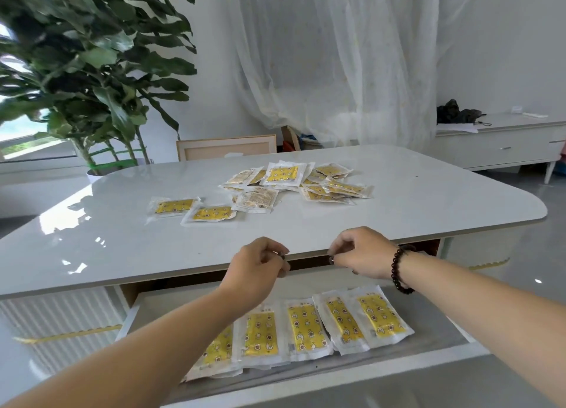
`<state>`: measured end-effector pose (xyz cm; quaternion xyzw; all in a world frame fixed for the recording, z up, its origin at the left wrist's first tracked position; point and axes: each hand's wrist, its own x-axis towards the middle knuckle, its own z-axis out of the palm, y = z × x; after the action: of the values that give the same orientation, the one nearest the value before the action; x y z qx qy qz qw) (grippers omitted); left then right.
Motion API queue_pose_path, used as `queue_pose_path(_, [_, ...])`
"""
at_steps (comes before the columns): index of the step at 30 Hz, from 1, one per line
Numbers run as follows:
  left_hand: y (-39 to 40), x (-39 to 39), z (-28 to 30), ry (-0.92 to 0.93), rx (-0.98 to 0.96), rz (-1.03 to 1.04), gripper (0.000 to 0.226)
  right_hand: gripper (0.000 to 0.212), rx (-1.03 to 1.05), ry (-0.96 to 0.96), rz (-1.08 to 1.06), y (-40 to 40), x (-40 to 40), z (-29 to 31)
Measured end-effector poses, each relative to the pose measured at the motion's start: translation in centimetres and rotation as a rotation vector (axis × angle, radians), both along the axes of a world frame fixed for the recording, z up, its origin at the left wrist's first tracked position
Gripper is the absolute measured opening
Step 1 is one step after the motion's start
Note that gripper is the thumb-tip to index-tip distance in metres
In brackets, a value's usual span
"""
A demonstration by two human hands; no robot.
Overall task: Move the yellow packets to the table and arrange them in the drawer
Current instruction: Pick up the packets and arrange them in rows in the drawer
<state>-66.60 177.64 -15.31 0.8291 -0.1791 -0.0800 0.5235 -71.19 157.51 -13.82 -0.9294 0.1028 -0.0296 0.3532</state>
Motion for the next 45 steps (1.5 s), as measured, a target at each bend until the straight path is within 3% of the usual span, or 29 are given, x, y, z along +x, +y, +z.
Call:
queue_pose_path(5, [2.3,3.3,1.4,-0.112,-0.018,0.157,0.025,0.016,0.04,-0.105,-0.018,2.7,2.8,2.2])
queue_pose_path(10, [4.7,7.2,0.6,-0.328,0.18,0.335,0.025,0.015,-0.088,-0.121,0.011,6.0,6.7,1.5])
queue_pose_path(13, [5.6,9.5,0.2,-0.295,0.27,0.389,0.035,0.023,-0.149,-0.129,0.021,7.5,9.4,0.9])
queue_pose_path(20, [6.3,14.1,-0.5,-0.262,0.399,0.374,0.062,0.049,-0.156,-0.143,-0.104,10.0,15.9,-0.9])
queue_pose_path(25, [5.7,17.0,-0.7,-0.294,0.553,0.325,0.073,0.052,-0.378,-0.324,-0.244,10.5,19.5,-1.9])
queue_pose_path(27, [5.4,17.7,-0.8,-0.295,0.688,0.3,0.066,0.055,-0.469,-0.366,-0.187,10.4,20.9,-2.0])
queue_pose_path(30, [5.1,18.0,-1.0,-0.321,0.799,0.283,0.055,0.061,-0.468,-0.209,-0.011,10.3,22.3,-1.9])
queue_pose_path(38, [5.4,16.6,-1.3,-0.461,0.671,0.447,0.036,0.068,-0.532,0.092,-0.047,10.7,23.1,-0.9])
queue_pose_path(40, [5.7,16.2,-1.3,-0.48,0.613,0.451,0.034,0.059,-0.551,0.129,-0.081,11.2,22.9,-0.6])
queue_pose_path(45, [6.8,15.9,-1.1,-0.415,0.256,0.54,0.032,0.053,-0.735,0.097,-0.063,12.4,22.8,-0.3])
